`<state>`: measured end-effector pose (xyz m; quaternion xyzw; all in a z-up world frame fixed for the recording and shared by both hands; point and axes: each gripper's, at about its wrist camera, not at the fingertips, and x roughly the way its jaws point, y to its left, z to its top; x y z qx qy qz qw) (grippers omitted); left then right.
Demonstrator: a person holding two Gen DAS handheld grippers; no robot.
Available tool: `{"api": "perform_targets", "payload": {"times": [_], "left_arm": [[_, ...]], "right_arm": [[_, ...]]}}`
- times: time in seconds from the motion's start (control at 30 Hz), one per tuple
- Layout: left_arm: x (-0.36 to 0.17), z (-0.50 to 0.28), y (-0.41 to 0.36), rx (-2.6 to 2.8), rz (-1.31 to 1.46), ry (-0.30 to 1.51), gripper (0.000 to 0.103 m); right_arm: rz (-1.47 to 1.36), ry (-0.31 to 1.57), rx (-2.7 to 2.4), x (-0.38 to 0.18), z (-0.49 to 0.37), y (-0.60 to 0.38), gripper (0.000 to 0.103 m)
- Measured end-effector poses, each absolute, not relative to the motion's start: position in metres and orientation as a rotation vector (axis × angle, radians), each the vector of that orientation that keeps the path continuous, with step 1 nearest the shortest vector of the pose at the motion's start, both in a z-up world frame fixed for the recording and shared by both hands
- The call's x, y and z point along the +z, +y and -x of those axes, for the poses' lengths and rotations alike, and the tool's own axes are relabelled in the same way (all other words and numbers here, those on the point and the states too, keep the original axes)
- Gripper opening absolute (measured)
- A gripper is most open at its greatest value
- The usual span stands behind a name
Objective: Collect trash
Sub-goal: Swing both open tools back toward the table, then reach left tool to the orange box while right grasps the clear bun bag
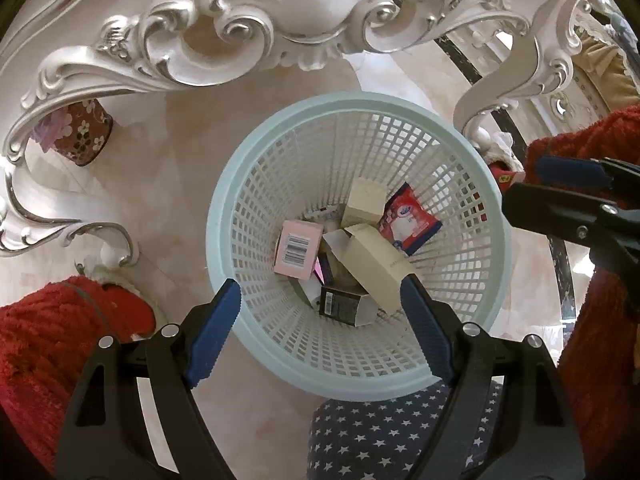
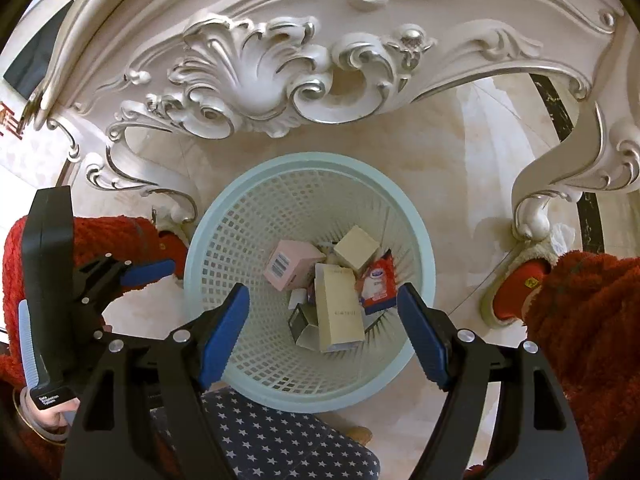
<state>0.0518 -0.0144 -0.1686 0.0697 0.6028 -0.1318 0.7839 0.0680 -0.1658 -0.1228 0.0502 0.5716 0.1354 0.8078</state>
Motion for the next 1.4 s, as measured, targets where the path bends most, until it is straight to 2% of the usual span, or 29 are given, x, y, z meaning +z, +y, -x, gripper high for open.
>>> {"api": "perform_targets", "payload": {"times": [0.13,0.4,0.53,0.6,0.7,0.8,1.03,1.4], "left_arm": [[-0.165,-0.050,-0.011,-0.277,-0.136,1.292,0.080],[-0.093,-0.034,0.024,-0.373,0.108,1.143,0.080],[-0.027,-0.034,0.031,-0.458,0.162,1.041,0.080],[0.016,-0.046,0.031,-0.469,0.153,0.959,0.080],[0.065,-0.081,0.024,-0.432,0.101,0.871,0.080],[0.094,-0.142,0.005,-0.359,0.050,0.797,0.080],[0.083,-0.307,-0.044,-0.266,0.151,0.908,0.080],[0.052,-0.394,-0.055,-0.172,0.023,0.974,0.081]], "right_arm": [[-0.110,1.207,0.291,-0.116,-0.066,-0.166,0.072],[-0.207,1.103,0.394,-0.068,-0.041,-0.181,0.073],[-0.160,0.904,0.414,0.001,-0.039,-0.195,0.074],[-0.118,0.773,0.381,0.043,-0.053,-0.205,0.083],[-0.072,0.596,0.359,0.092,-0.087,-0.215,0.086],[-0.010,0.530,0.291,0.113,-0.134,-0.216,0.086],[0.089,0.653,0.224,0.100,-0.267,-0.213,0.086],[0.232,0.750,0.256,0.079,-0.324,-0.210,0.086]]}}
